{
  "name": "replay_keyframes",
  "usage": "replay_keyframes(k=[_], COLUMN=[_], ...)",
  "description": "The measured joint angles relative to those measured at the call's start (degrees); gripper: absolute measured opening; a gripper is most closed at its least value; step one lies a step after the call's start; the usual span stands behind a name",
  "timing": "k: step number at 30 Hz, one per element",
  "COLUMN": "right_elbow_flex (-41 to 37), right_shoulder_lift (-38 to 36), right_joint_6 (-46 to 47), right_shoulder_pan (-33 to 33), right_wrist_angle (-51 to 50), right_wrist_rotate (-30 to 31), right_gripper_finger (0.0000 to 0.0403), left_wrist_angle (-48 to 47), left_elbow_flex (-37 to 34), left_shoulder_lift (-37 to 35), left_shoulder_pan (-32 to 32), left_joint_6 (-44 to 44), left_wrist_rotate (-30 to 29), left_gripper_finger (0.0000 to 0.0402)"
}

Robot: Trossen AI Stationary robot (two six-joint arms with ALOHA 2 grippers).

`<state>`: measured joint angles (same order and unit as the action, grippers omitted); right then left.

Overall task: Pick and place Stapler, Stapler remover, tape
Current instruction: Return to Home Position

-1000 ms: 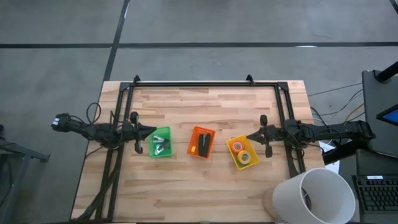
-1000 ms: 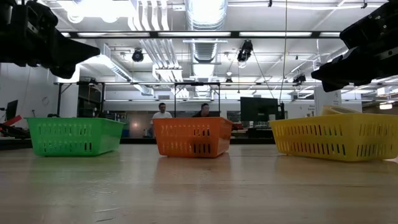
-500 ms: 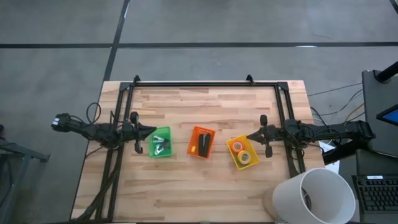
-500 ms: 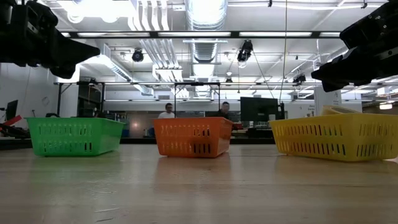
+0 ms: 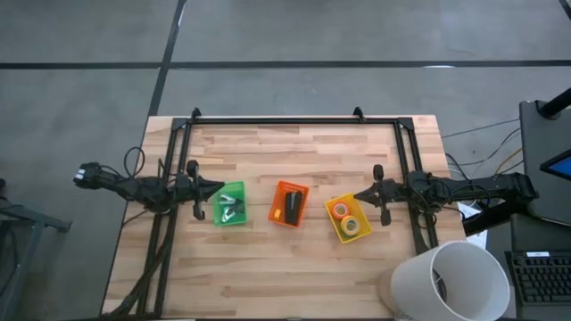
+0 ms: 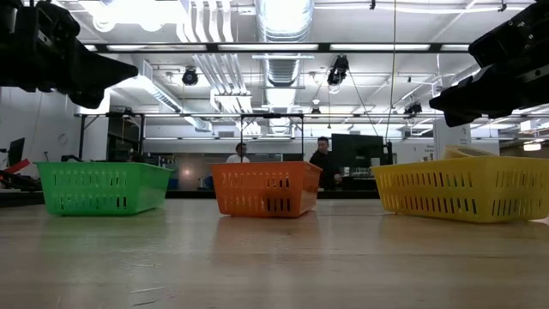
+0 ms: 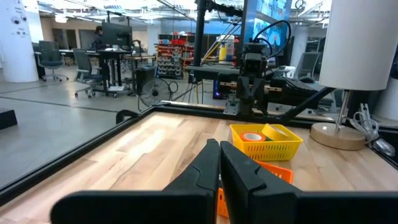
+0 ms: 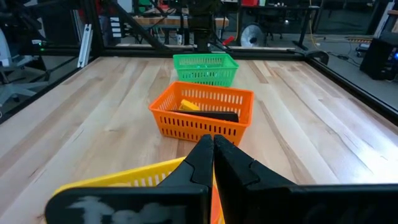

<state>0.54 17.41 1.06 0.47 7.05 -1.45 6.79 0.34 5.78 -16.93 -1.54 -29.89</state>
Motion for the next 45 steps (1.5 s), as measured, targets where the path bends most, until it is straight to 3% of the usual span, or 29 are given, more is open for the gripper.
replay_keyframes(k=[45], right_elbow_flex=[0.02], right_shoulder_lift=[0.0], right_joint_6=[-0.06], right_shoulder_pan=[0.02], right_wrist_angle=[0.0], right_wrist_rotate=[0.0], right_gripper_finger=[0.0008], left_wrist_angle=[0.0], left_elbow_flex=[0.0], left_shoulder_lift=[0.0], left_shoulder_pan=[0.0], left_joint_6=[0.02], left_wrist_rotate=[0.0], left_gripper_finger=[0.0018])
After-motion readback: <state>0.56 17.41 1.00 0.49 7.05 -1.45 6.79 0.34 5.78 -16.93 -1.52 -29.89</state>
